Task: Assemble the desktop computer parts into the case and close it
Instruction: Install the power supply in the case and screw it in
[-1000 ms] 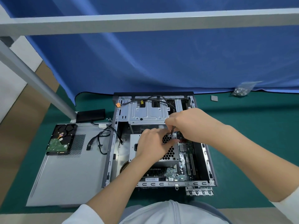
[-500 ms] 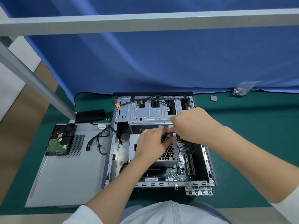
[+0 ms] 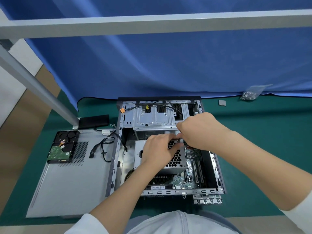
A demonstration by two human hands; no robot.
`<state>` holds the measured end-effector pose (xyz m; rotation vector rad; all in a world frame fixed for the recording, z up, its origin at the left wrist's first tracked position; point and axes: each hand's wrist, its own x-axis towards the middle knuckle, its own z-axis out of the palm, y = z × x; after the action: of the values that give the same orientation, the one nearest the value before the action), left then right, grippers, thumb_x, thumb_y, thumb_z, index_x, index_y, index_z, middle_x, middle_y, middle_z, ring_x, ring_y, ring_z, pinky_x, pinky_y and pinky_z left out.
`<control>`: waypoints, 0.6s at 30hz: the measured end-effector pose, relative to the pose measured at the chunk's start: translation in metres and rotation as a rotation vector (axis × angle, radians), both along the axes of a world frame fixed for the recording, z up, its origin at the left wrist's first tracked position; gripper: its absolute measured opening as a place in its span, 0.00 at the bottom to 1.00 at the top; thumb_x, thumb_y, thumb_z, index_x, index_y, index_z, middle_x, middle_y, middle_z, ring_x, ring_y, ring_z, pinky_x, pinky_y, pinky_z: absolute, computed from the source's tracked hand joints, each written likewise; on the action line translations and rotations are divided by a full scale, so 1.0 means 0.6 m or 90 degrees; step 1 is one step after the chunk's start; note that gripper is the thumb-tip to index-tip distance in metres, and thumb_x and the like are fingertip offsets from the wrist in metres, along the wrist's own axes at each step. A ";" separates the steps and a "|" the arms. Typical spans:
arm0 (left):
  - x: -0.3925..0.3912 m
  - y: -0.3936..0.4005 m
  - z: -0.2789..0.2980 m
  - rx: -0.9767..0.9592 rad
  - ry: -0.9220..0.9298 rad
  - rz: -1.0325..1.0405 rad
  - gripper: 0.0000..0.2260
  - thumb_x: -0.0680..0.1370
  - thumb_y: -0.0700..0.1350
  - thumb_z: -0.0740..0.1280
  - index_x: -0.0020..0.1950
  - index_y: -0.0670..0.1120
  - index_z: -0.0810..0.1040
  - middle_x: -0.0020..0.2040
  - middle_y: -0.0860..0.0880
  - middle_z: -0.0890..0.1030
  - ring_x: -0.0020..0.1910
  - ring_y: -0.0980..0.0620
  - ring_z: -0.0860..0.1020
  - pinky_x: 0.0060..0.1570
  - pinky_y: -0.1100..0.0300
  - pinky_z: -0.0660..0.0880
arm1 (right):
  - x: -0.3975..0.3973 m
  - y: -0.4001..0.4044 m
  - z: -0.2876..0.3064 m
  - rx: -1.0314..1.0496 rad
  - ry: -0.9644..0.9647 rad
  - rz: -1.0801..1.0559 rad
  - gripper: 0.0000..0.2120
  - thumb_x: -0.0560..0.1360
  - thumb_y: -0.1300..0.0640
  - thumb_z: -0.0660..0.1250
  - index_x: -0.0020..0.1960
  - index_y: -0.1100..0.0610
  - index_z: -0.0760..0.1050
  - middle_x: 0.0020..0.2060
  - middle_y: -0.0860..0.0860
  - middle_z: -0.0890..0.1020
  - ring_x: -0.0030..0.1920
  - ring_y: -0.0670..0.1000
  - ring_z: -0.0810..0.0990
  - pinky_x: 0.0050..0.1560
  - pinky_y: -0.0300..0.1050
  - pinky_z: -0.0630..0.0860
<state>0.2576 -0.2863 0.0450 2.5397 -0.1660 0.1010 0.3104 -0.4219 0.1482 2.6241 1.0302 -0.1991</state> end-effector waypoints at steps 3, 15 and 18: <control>-0.001 0.000 -0.001 -0.002 -0.001 0.003 0.15 0.77 0.62 0.60 0.55 0.57 0.80 0.47 0.56 0.84 0.44 0.53 0.79 0.48 0.58 0.69 | 0.002 -0.001 0.004 0.021 0.044 -0.011 0.10 0.79 0.57 0.60 0.48 0.50 0.57 0.32 0.46 0.66 0.34 0.55 0.72 0.28 0.42 0.61; -0.002 0.001 0.000 -0.007 0.013 0.013 0.13 0.76 0.61 0.61 0.55 0.57 0.77 0.47 0.55 0.83 0.45 0.51 0.78 0.49 0.57 0.71 | 0.002 0.008 0.006 0.007 0.068 -0.040 0.10 0.79 0.51 0.61 0.48 0.52 0.59 0.32 0.46 0.66 0.33 0.54 0.71 0.30 0.43 0.62; -0.004 0.001 0.002 -0.034 -0.007 0.014 0.11 0.76 0.57 0.63 0.54 0.54 0.77 0.47 0.55 0.83 0.44 0.51 0.79 0.49 0.57 0.71 | -0.004 0.010 0.006 0.020 0.052 -0.056 0.10 0.76 0.56 0.61 0.48 0.54 0.59 0.30 0.46 0.63 0.27 0.49 0.63 0.26 0.42 0.55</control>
<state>0.2553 -0.2858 0.0459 2.4885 -0.1380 0.1274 0.3078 -0.4158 0.1517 2.7120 0.9513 -0.3157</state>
